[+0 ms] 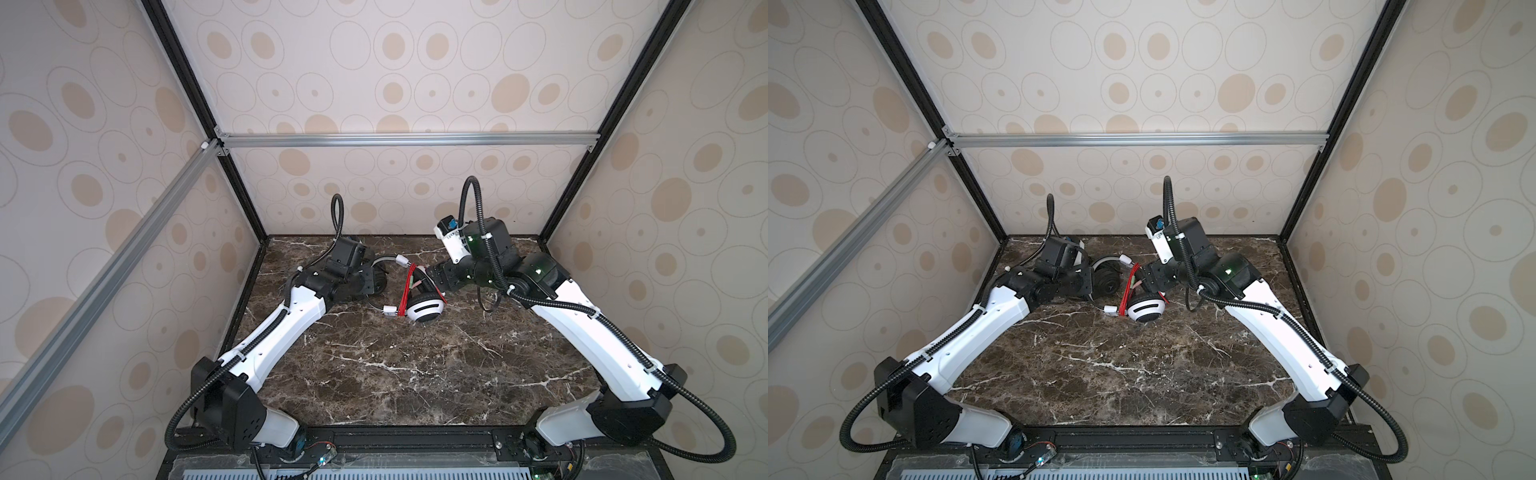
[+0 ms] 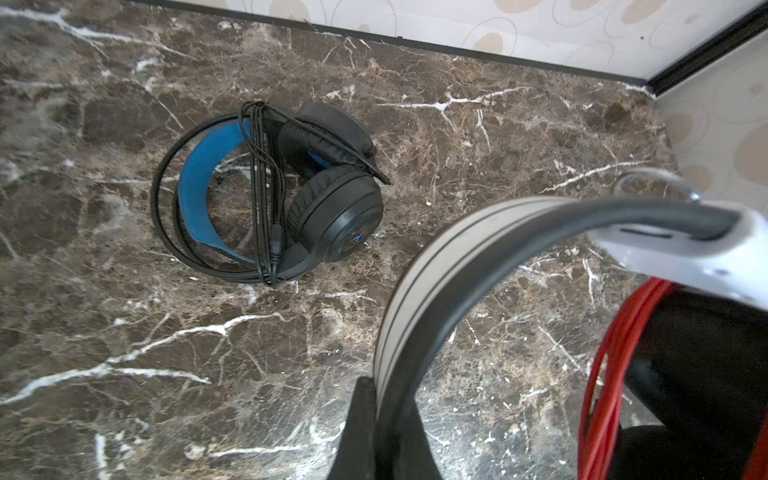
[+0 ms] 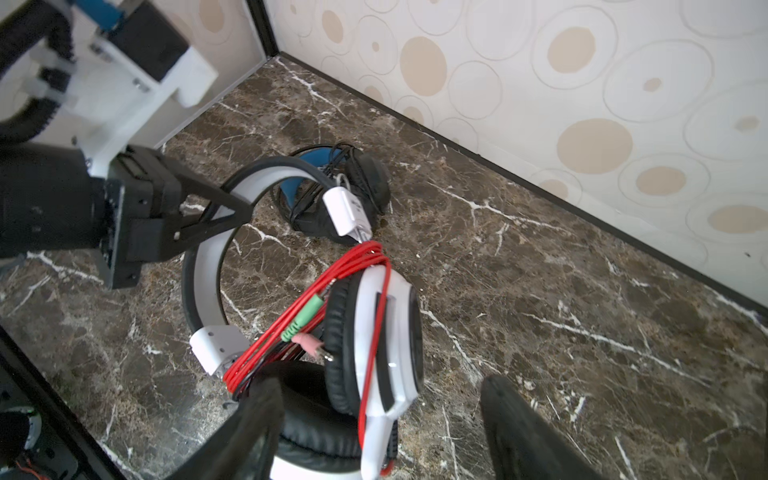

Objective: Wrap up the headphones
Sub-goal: 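Set the headphones down and open the left gripper while the right gripper withdraws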

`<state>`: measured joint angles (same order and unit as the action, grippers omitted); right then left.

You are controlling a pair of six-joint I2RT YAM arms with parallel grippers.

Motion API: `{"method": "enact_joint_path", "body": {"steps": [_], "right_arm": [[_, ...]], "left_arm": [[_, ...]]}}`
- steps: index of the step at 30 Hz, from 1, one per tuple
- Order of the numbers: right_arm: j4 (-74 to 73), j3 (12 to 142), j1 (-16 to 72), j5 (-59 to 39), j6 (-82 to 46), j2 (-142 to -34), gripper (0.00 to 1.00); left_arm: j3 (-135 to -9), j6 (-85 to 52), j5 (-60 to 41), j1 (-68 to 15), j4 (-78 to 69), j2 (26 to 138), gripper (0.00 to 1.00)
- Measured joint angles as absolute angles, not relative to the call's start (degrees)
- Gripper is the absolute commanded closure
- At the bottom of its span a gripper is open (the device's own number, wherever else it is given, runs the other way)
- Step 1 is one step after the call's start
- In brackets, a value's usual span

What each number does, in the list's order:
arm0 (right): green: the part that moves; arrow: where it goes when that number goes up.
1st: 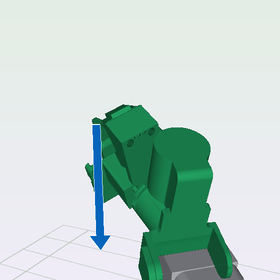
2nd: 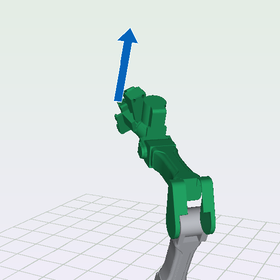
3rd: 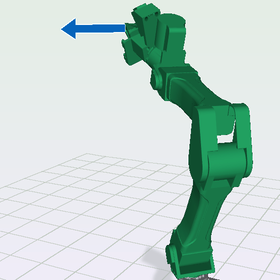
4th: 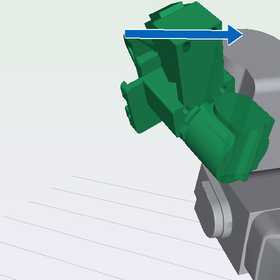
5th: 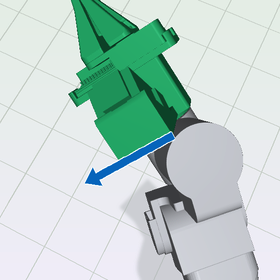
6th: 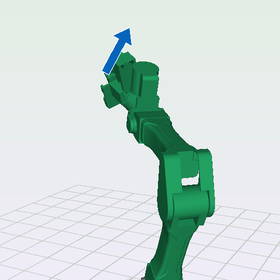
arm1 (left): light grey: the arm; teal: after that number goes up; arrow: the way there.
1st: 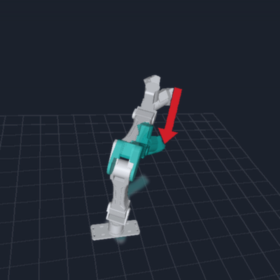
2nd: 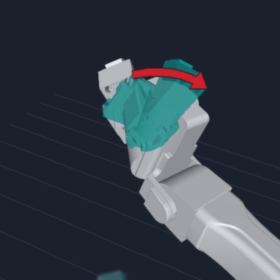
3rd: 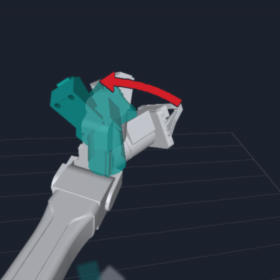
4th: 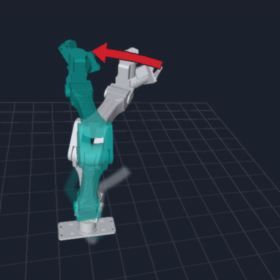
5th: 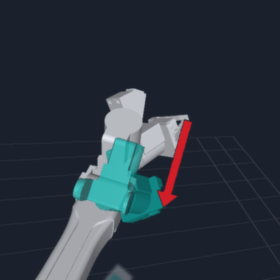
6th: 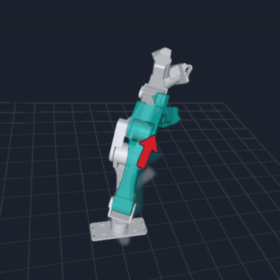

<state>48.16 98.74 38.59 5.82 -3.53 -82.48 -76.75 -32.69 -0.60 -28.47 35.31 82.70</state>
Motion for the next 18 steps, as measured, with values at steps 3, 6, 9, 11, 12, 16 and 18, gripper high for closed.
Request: {"method": "enact_joint_path", "body": {"steps": [3,6,9,11,12,16,18], "right_arm": [[48.5,98.6,33.6,5.6,-4.3,-81.4,0.13],[48.5,98.0,29.1,5.6,-5.0,-79.4,0.10],[48.9,97.4,27.0,5.7,-5.1,-77.3,0.08],[48.9,96.9,26.7,5.6,-5.1,-76.3,0.05],[48.9,96.6,26.6,5.6,-5.1,-75.9,0.05],[49.2,94.3,26.5,5.6,-5.5,-75.0,0.00],[49.3,93.2,26.5,5.6,-5.7,-74.8,0.00]], "left_arm": [[-76.1,-35.7,-0.6,-29.0,32.8,84.9,1.00],[-76.5,-38.0,-0.3,-29.8,30.3,88.7,1.00],[-78.1,-39.6,-0.3,-30.4,28.7,93.4,1.00],[-79.1,-40.5,-0.3,-30.6,27.5,96.2,1.00],[-79.7,-41.0,-0.3,-30.6,26.9,97.7,1.00],[-83.3,-42.3,-0.8,-30.7,25.4,103.3,1.00],[-85.3,-42.8,-0.9,-30.7,24.7,105.9,1.00]]}}
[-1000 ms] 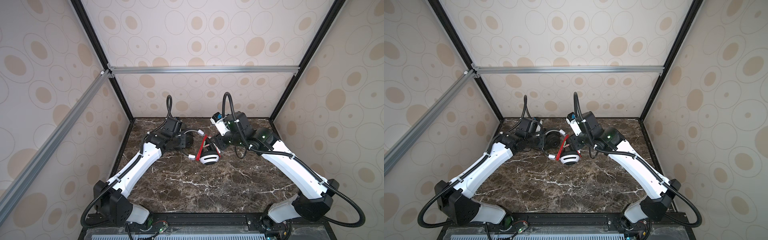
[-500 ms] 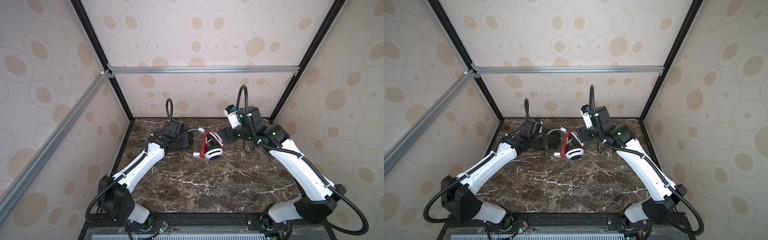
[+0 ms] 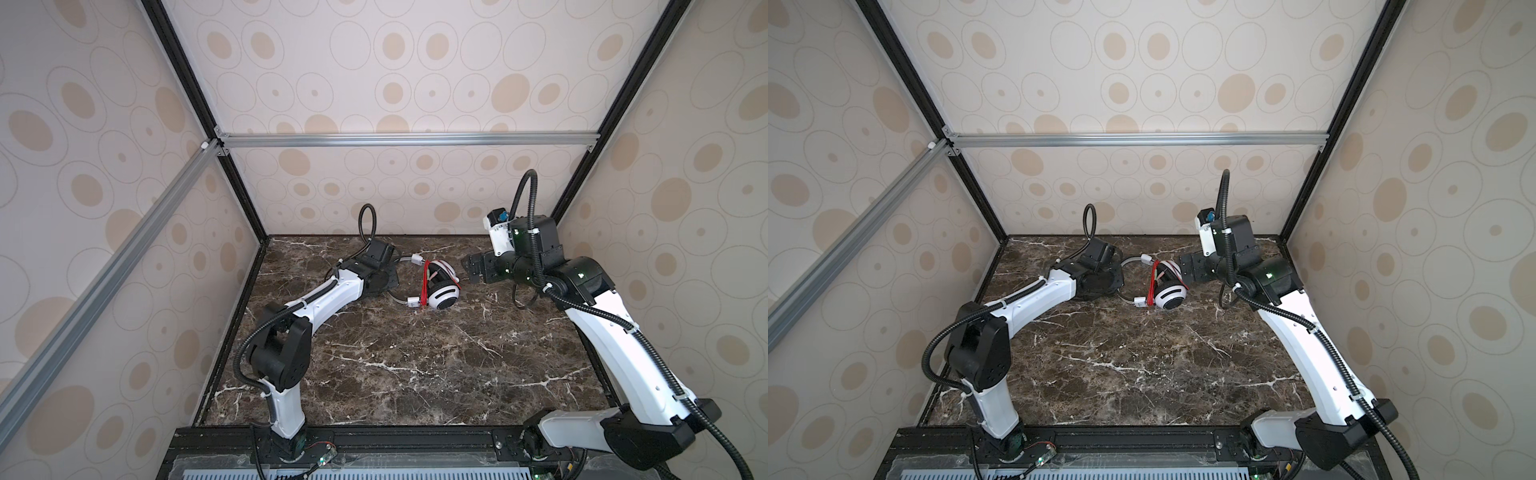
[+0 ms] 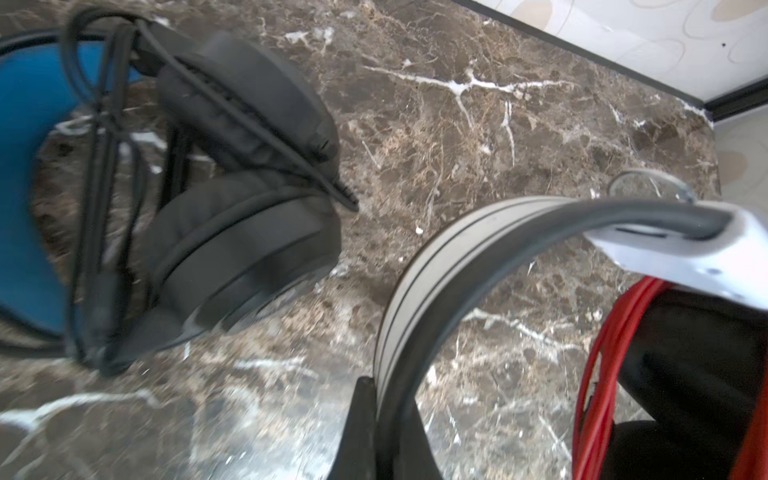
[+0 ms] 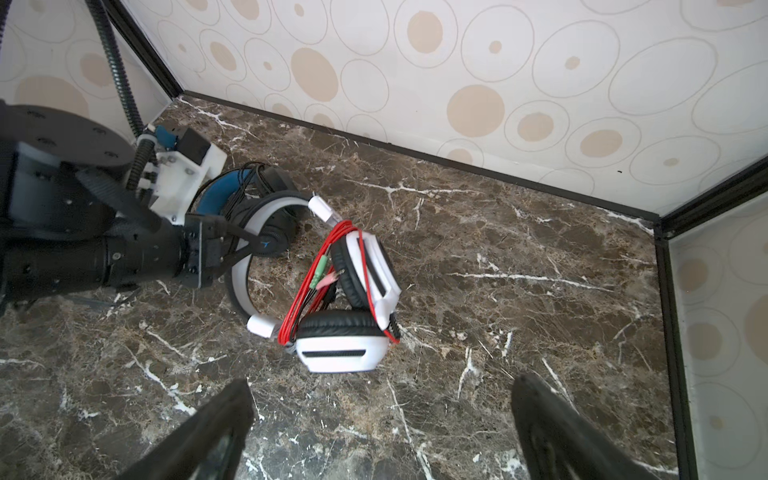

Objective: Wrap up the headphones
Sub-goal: 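Set the headphones down and open the left gripper while the right gripper withdraws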

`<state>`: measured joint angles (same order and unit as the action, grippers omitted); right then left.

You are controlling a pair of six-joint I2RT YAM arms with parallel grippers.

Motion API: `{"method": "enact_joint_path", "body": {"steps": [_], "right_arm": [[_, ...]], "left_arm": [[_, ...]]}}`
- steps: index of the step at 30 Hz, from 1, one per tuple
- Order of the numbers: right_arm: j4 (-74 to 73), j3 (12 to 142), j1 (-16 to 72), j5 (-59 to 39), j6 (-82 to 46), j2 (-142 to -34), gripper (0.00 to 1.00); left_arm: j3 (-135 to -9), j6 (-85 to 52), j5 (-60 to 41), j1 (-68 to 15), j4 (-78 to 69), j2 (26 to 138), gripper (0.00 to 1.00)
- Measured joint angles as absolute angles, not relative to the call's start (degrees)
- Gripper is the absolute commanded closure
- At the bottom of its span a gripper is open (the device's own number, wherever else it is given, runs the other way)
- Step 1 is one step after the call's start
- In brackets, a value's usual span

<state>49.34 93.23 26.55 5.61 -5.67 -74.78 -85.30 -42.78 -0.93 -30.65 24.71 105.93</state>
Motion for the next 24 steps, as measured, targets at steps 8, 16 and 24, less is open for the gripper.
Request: {"method": "enact_joint_path", "body": {"steps": [8,16,24], "right_arm": [[50.2,91.2,26.5,5.6,-6.6,-73.3,0.00],[50.1,90.5,26.5,5.5,-7.5,-72.1,0.00],[50.1,89.1,26.5,4.5,-8.2,-71.9,0.00]], "left_arm": [[-92.9,-46.3,-1.0,-31.2,22.6,115.6,1.00],[-101.1,-48.2,-0.4,-33.1,22.9,124.4,0.97],[-104.2,-49.6,0.0,-34.7,24.2,128.7,0.95]]}}
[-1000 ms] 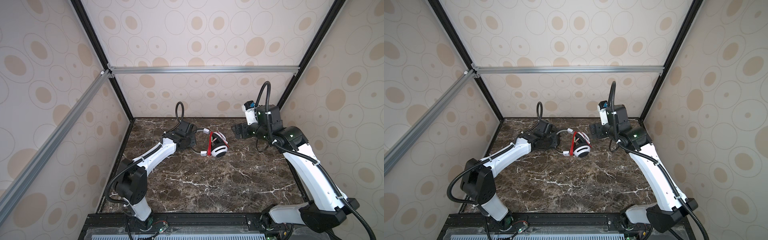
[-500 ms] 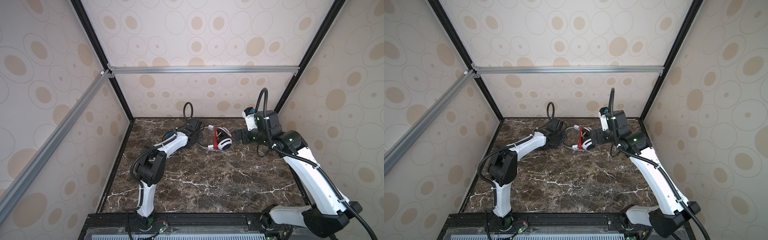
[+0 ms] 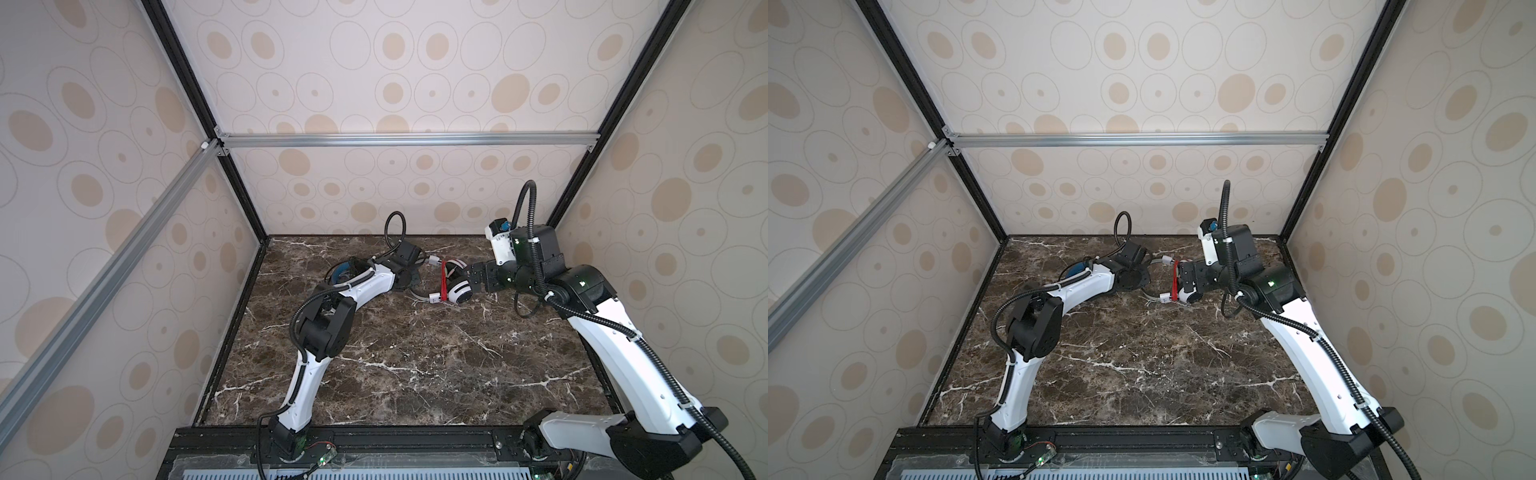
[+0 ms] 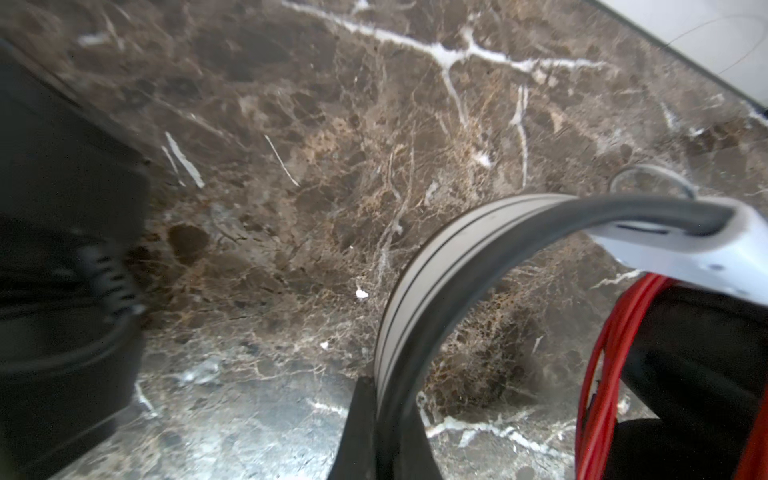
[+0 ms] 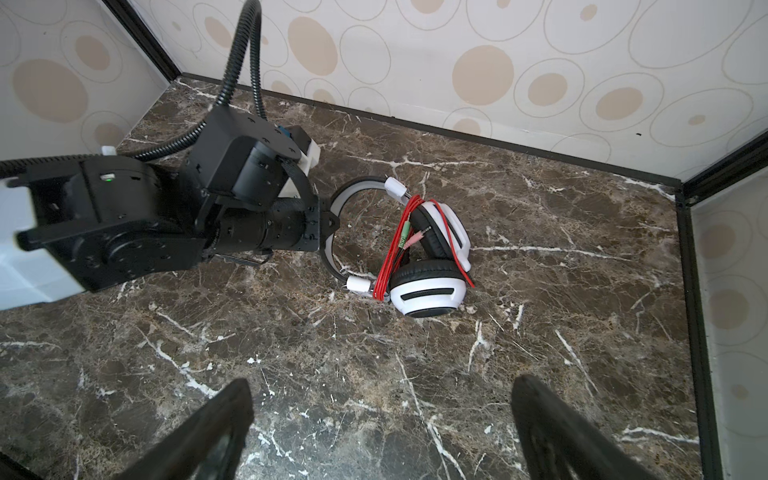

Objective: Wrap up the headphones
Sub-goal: 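Set the headphones down and open the left gripper while the right gripper withdraws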

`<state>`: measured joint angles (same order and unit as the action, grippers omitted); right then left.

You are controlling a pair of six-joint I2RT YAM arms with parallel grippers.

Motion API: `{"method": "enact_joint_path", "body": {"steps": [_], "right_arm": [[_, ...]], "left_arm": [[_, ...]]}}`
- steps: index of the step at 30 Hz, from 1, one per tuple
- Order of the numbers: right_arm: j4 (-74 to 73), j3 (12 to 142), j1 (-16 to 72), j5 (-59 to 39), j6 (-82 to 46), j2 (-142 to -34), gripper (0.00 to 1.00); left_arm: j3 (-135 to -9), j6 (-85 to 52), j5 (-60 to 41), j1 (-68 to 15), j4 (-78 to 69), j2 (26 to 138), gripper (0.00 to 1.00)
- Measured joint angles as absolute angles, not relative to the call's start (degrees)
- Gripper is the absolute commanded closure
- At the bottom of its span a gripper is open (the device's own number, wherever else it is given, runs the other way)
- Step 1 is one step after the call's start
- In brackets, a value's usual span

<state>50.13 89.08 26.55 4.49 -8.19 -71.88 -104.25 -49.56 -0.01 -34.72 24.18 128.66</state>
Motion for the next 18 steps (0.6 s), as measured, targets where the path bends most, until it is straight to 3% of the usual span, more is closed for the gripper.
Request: {"method": "enact_joint_path", "body": {"steps": [18], "right_arm": [[49.1,87.1,26.5,3.6,-8.1,-71.7,0.00]], "left_arm": [[-102.2,-53.3,0.0,-34.9,22.3,130.0,0.83]]}}
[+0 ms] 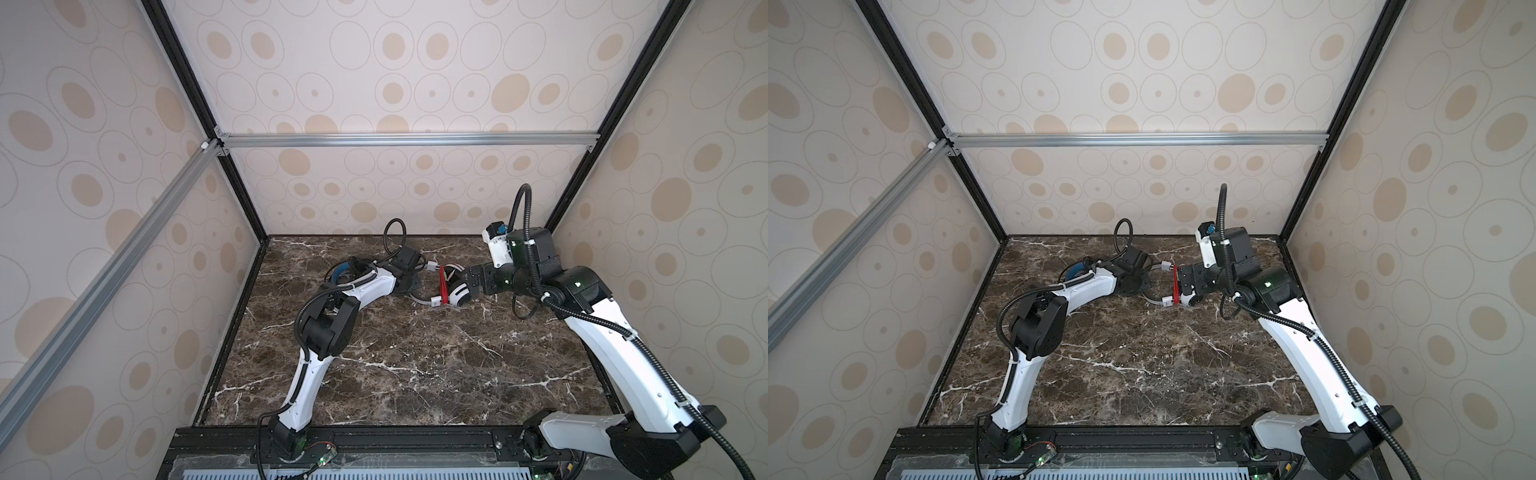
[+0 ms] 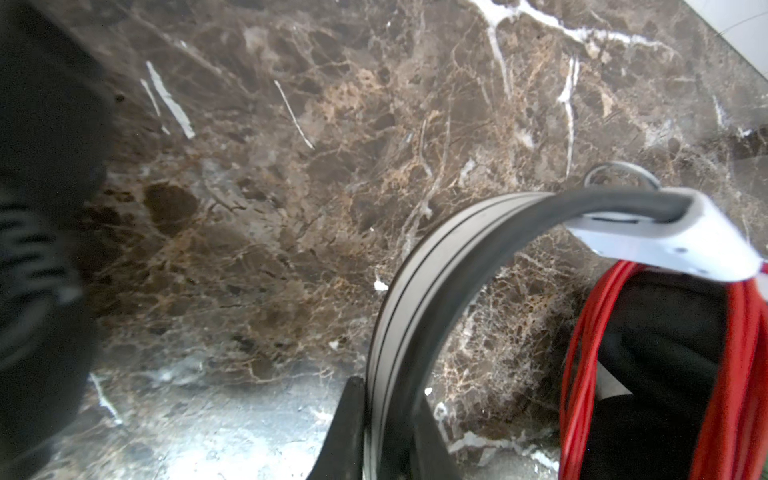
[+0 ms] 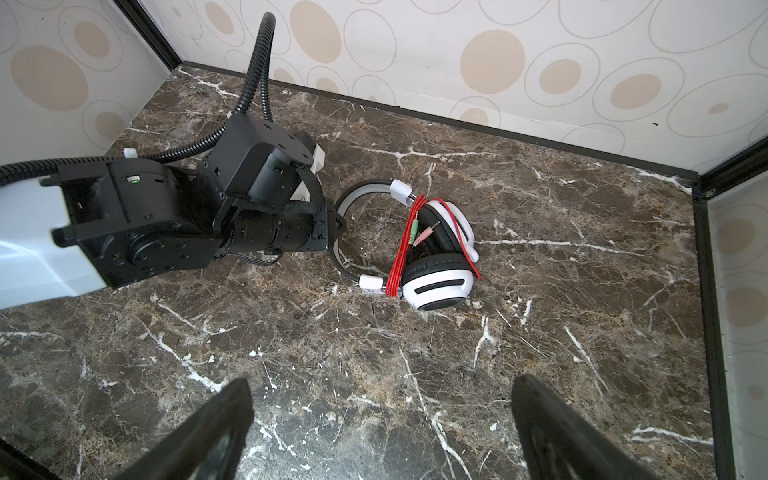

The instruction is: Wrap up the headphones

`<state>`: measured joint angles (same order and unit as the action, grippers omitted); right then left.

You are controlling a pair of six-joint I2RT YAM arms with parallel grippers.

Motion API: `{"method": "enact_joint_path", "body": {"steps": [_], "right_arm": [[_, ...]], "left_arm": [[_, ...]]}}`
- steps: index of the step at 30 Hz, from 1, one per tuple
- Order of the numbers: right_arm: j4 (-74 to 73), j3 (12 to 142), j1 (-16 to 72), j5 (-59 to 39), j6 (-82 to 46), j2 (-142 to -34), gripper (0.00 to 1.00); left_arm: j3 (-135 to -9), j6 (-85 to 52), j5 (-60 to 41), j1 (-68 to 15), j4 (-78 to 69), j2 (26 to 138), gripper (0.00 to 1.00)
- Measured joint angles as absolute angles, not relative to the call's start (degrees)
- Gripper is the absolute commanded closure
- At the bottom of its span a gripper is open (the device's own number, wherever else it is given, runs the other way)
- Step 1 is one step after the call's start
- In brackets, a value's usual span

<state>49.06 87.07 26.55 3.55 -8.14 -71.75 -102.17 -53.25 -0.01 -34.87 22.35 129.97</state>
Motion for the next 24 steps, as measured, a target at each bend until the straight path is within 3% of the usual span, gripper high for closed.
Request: {"method": "enact_joint_path", "body": {"steps": [7,15,24], "right_arm": [[46.6,86.0,26.5,3.2,-7.7,-69.5,0.00],[43.6,83.7,26.5,7.3,-7.7,-65.4,0.00],[40.5,79.0,26.5,14.2,-10.3,-61.9,0.00]], "left_arm": [[-101.7,-52.7,-0.1,-35.0,21.8,128.5,0.64],[-101.9,-47.1,-1.3,-35.9,22.2,121.9,0.02],[-95.6,-38.4,-1.5,-39.7,23.6,106.0,0.02]]}}
